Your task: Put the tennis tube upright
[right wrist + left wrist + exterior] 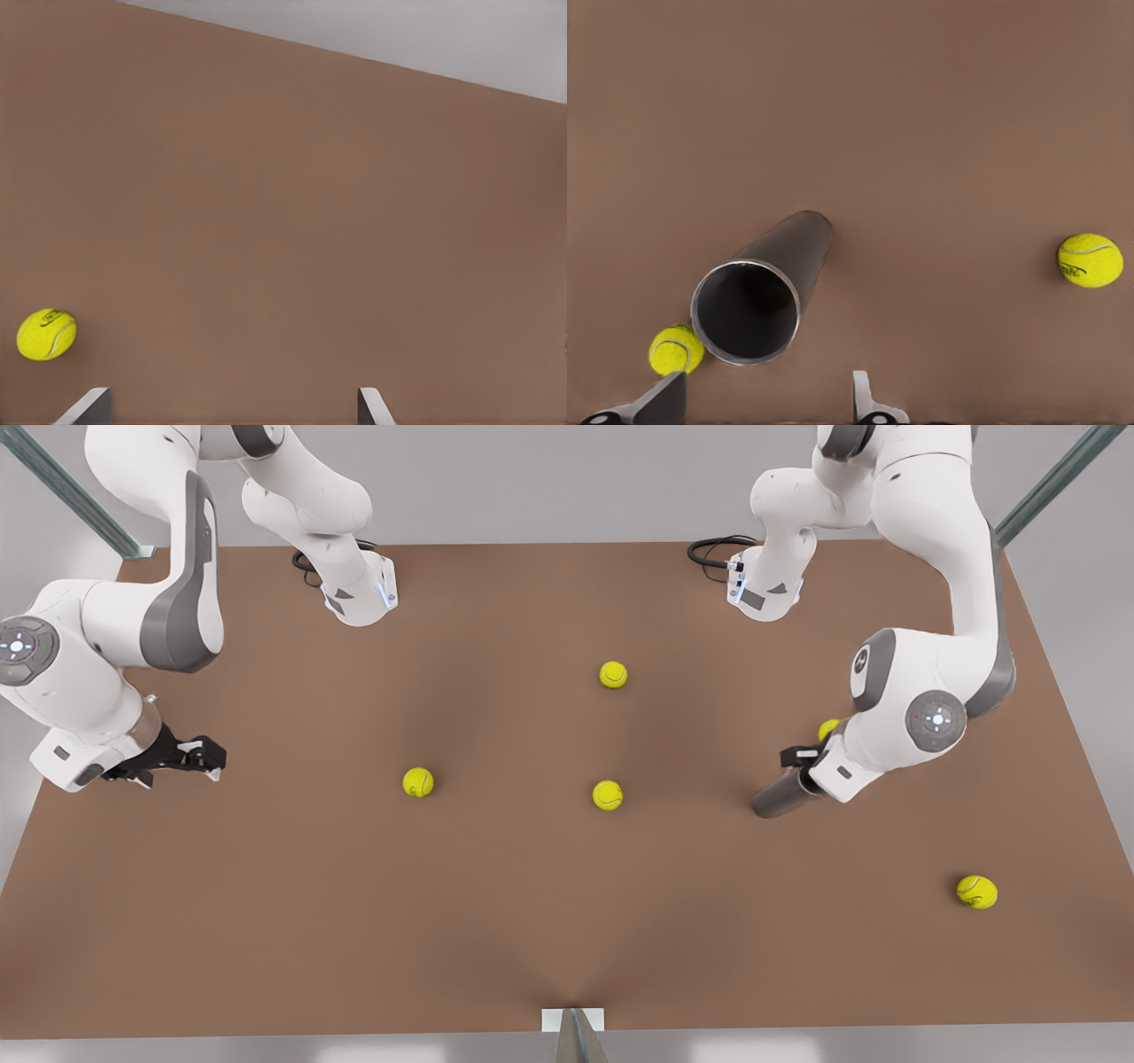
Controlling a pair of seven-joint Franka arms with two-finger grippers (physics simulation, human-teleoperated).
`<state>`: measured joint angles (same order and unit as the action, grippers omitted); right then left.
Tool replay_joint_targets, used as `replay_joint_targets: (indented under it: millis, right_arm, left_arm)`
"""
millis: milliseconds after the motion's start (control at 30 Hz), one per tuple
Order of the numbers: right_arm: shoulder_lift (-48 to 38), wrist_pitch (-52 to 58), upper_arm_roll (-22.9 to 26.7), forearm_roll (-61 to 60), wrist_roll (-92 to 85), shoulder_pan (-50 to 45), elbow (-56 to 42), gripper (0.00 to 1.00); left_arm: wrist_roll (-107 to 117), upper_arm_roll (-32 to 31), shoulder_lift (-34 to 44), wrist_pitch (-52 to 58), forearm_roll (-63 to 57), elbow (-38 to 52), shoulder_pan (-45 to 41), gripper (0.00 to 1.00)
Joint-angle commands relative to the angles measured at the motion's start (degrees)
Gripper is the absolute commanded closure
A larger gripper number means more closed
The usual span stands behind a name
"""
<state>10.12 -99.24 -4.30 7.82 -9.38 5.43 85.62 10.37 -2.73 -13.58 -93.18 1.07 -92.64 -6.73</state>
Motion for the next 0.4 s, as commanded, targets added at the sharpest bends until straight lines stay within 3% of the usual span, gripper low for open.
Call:
replay_joint_targets:
  millis: [0, 67, 133, 167, 233, 267, 367]
  right_arm:
    - [-0.1, 0.1, 0.0, 0.0, 0.0, 0.1, 0.0, 0.0]
    - [-0.3, 0.0, -0.1, 0.0, -0.1, -0.3, -0.1, 0.0]
    - [-0.4, 0.1, -0.2, -0.1, 0.1, -0.2, 0.0, 0.0]
    - [-0.4, 0.1, -0.2, -0.1, 0.0, 0.2, 0.0, 0.0]
    - [-0.6, 0.1, -0.2, -1.1, 0.1, 0.4, 0.1, 0.0]
    - [-0.9, 0.1, -0.2, -1.3, 0.1, 0.5, 0.2, 0.0]
    - [-0.8, -0.2, -0.1, -1.3, 0.2, 0.6, 0.2, 0.0]
  left_arm:
    - [0.0, 0.0, 0.7, 0.6, 0.0, 0.1, 0.2, 0.0]
    - [0.0, 0.3, 3.1, 7.8, 0.0, 4.2, 0.3, 0.0]
    - [0.2, 0.3, 13.3, 13.5, -0.1, 4.7, 0.4, 0.0]
    - [0.3, 0.1, 17.6, 11.4, -2.7, 1.7, 0.4, 0.0]
    - [0.3, -0.2, 18.6, 7.4, -3.3, -0.8, 0.3, 0.0]
    - [0.4, -0.3, 21.6, 1.4, -3.3, -6.8, 0.3, 0.0]
    - [0.4, -0.3, 21.9, 0.4, -3.4, -8.4, 0.3, 0.0]
